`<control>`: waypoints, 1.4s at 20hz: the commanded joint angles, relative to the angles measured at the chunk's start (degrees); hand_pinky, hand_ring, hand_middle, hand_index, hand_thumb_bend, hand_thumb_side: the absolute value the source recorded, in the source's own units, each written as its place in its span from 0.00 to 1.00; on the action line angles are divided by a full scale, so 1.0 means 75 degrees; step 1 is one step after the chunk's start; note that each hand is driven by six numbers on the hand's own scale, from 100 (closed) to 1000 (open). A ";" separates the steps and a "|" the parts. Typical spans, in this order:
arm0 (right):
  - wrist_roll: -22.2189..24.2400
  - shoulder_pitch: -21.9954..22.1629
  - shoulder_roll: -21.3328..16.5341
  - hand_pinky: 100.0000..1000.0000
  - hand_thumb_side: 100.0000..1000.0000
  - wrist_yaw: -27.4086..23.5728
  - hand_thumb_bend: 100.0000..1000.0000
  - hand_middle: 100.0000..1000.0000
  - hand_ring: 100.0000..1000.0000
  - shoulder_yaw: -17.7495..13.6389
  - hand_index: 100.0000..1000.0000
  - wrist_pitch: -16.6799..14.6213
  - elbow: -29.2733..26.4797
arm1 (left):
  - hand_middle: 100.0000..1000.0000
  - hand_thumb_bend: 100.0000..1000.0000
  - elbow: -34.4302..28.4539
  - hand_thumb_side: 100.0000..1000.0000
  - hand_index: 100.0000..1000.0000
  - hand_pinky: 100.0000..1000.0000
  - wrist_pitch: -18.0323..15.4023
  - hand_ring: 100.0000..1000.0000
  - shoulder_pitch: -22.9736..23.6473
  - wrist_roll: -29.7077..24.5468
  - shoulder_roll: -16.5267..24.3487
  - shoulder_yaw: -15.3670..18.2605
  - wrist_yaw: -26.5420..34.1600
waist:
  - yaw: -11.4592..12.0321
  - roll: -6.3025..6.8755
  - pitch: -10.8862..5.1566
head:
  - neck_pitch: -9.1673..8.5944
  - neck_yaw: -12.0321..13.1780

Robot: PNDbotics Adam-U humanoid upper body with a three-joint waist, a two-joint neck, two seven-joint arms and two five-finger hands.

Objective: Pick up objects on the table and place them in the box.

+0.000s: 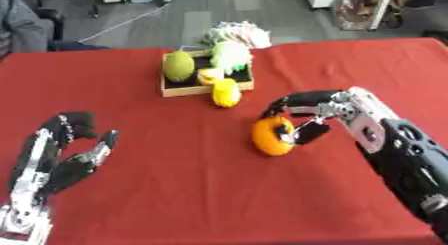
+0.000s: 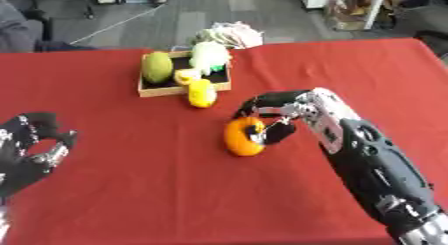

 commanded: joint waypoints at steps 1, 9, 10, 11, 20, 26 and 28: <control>0.0270 -0.0045 0.0001 0.83 0.28 0.0474 0.00 0.80 0.82 -0.0090 0.91 -0.0515 0.0181 | 0.51 0.46 -0.0086 0.20 0.66 0.72 -0.0007 0.52 -0.0031 -0.0045 0.0134 0.0071 0.0059 | -0.0003 0.0051 -0.0194 | 0.0032 0.0004; -0.0588 -0.0062 0.0074 0.57 0.10 0.0526 0.00 0.28 0.40 -0.0660 0.38 -0.0400 0.0047 | 0.51 0.46 -0.0065 0.20 0.66 0.72 0.0002 0.52 -0.0016 -0.0051 0.0071 0.0079 0.0058 | -0.0028 0.0057 -0.0198 | 0.0032 0.0019; -0.0723 -0.0081 0.0053 0.56 0.09 0.0397 0.00 0.26 0.39 -0.0723 0.36 -0.0344 -0.0039 | 0.51 0.46 -0.0064 0.20 0.66 0.72 0.0000 0.52 -0.0016 -0.0050 0.0065 0.0078 0.0061 | -0.0029 0.0054 -0.0197 | 0.0032 0.0016; -0.0856 -0.0110 0.0029 0.54 0.07 0.0268 0.00 0.23 0.36 -0.0761 0.33 -0.0297 -0.0111 | 0.51 0.46 -0.0062 0.20 0.66 0.73 -0.0001 0.52 -0.0015 -0.0050 0.0060 0.0075 0.0065 | -0.0027 0.0052 -0.0197 | 0.0032 0.0015; -0.2000 -0.0918 -0.0184 0.50 0.03 -0.0823 0.00 0.19 0.32 -0.1134 0.30 0.0322 0.0152 | 0.50 0.45 -0.0073 0.20 0.66 0.74 -0.0041 0.52 -0.0082 -0.0108 -0.0049 0.0005 0.0122 | 0.0322 0.0002 -0.0231 | 0.0032 -0.0183; -0.2735 -0.1593 -0.0082 0.50 0.00 -0.0645 0.00 0.18 0.31 -0.2165 0.30 0.1050 0.0870 | 0.50 0.45 -0.0085 0.19 0.66 0.74 -0.0086 0.52 -0.0390 -0.0246 -0.0204 -0.0139 0.0191 | 0.0971 -0.0029 -0.0125 | -0.0107 -0.0672; -0.2985 -0.1768 -0.0090 0.50 0.00 -0.0419 0.00 0.18 0.31 -0.2569 0.30 0.1300 0.0953 | 0.50 0.45 -0.0100 0.19 0.66 0.74 -0.0103 0.52 -0.0529 -0.0306 -0.0228 -0.0193 0.0210 | 0.1184 -0.0067 -0.0025 | -0.0240 -0.0903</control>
